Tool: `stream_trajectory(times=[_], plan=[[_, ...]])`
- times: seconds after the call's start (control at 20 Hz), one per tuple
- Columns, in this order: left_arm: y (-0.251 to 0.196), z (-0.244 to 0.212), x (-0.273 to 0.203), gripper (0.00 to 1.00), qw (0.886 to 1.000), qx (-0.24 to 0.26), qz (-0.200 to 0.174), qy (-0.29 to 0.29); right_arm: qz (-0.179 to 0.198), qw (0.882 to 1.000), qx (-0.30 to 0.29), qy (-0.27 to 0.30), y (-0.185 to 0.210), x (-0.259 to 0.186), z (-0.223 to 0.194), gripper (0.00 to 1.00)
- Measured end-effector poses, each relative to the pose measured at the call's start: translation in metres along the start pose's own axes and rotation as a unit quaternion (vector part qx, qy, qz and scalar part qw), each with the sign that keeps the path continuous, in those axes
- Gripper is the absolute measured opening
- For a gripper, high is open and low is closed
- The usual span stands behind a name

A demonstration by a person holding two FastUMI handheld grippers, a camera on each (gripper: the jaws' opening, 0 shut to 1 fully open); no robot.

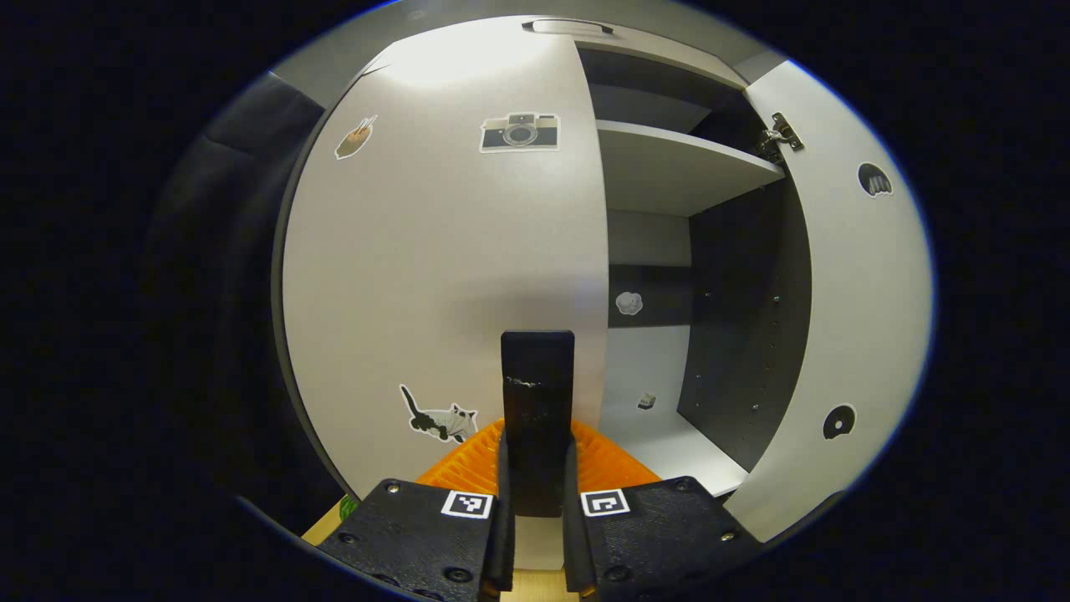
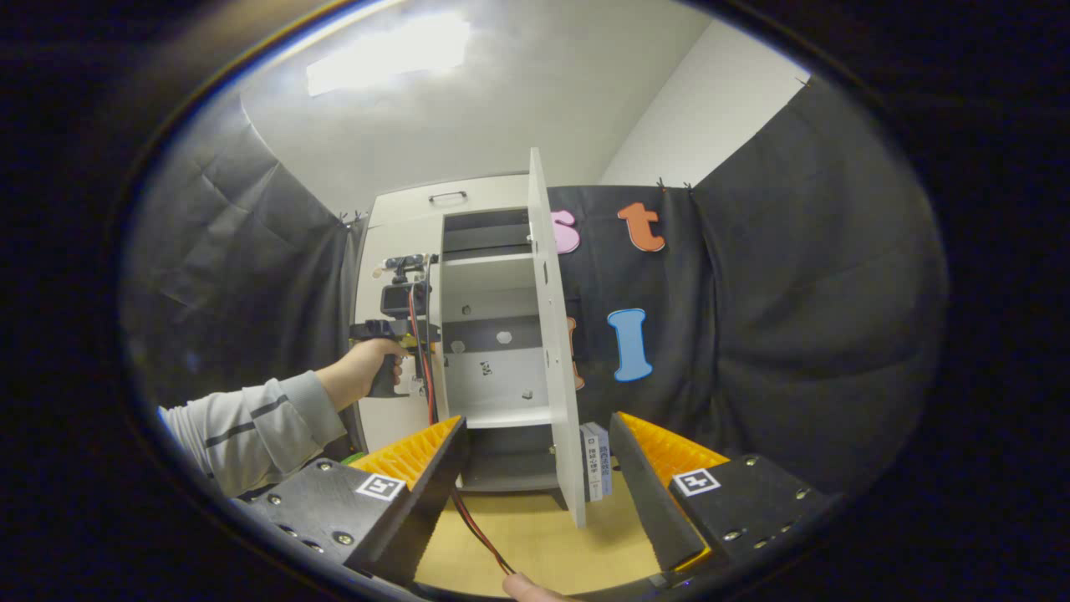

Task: Open the right door of the double-door shoe cabinet with the right hand, and open the left door with the left hand.

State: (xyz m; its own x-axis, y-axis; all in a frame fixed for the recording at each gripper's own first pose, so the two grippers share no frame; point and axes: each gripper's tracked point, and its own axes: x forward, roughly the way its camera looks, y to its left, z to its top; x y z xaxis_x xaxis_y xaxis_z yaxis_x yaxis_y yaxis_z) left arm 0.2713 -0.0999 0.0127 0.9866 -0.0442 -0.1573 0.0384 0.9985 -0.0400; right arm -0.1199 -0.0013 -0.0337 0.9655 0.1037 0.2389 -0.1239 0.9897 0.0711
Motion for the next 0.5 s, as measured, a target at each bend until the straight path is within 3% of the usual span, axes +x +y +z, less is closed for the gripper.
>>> stream_trajectory(times=[0.2,0.5], plan=[[0.003,-0.001,-0.021,0.24,1.0,0.007,-0.015,-0.007,0.007,1.0,-0.003,0.017,0.007,0.009,-0.012,1.0],[0.021,-0.006,-0.063,0.24,0.999,0.013,-0.046,-0.002,-0.018,0.999,-0.002,0.031,0.005,0.017,-0.023,1.0]])
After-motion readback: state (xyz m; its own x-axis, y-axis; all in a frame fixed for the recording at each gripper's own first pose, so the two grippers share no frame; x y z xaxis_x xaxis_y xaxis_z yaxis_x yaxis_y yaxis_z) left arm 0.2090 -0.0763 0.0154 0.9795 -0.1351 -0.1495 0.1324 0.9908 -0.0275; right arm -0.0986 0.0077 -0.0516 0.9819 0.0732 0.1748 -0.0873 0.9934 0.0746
